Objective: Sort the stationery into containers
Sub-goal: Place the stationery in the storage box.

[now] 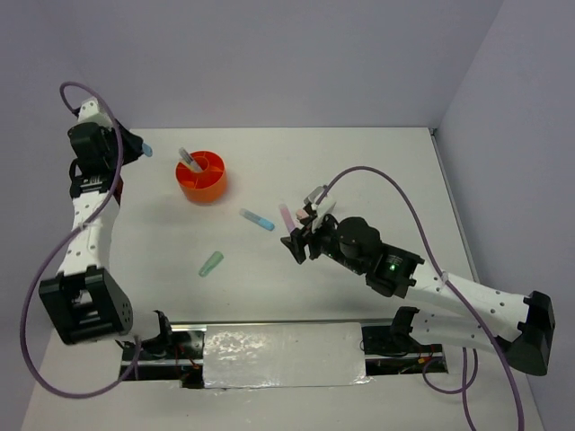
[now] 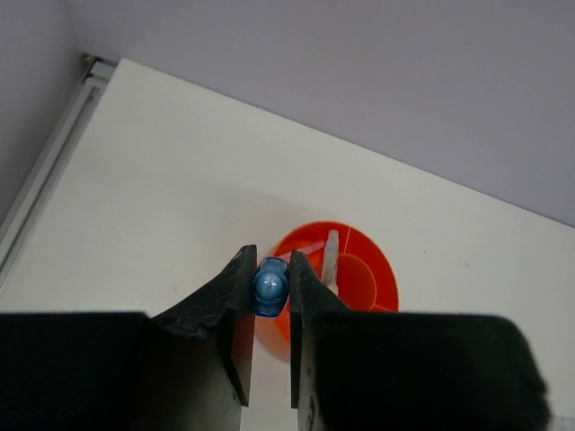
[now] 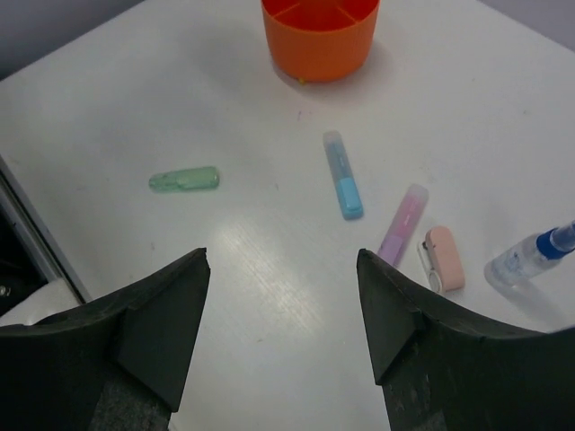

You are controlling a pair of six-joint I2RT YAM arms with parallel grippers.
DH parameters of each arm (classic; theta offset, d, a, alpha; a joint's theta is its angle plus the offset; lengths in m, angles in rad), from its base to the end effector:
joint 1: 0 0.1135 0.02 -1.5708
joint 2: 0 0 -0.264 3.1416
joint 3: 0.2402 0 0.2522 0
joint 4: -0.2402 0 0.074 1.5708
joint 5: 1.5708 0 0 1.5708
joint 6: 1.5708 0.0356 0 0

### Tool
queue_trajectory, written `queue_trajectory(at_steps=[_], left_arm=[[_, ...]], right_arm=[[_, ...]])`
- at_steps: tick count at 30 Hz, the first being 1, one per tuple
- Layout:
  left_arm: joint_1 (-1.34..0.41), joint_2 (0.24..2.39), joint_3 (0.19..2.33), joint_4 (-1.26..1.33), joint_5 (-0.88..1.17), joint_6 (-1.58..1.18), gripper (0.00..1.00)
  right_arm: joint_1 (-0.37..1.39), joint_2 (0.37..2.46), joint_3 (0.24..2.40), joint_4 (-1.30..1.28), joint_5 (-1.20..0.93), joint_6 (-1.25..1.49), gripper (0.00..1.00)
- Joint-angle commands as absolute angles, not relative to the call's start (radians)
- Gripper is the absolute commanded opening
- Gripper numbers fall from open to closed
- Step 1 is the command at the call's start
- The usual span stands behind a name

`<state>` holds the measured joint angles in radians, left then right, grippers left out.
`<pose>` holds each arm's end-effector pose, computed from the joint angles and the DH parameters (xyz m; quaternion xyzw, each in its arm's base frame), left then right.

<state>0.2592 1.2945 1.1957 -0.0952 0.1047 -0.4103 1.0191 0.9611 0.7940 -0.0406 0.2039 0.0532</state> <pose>0.2958 0.0746 0.3819 -0.2220 0.7393 -0.0882 0.6296 0.1251 0.1894 0.3259 -0.3020 0.7140 0.2522 0.5792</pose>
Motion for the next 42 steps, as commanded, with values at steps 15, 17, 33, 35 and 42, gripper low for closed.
queue_trajectory(at_steps=[15,17,33,35,42], left_arm=[[0.262,1.747,1.325,0.494,0.568,-0.361,0.14],[0.264,1.795,1.344,0.489,0.589,-0.356,0.16],[0.245,1.893,1.335,0.479,0.603,-0.299,0.41],[0.239,1.893,1.319,0.466,0.592,-0.275,0.41],[0.232,1.862,1.258,0.473,0.539,-0.250,0.53]], right_arm=[[1.034,0.833,0.667,-0.017,0.080,0.071,0.74],[1.034,0.833,0.669,-0.014,0.074,0.072,0.74],[1.035,0.853,0.670,-0.011,0.074,0.063,0.74],[1.035,0.847,0.667,-0.012,0.075,0.061,0.74],[1.035,0.842,0.669,-0.014,0.078,0.057,0.75]])
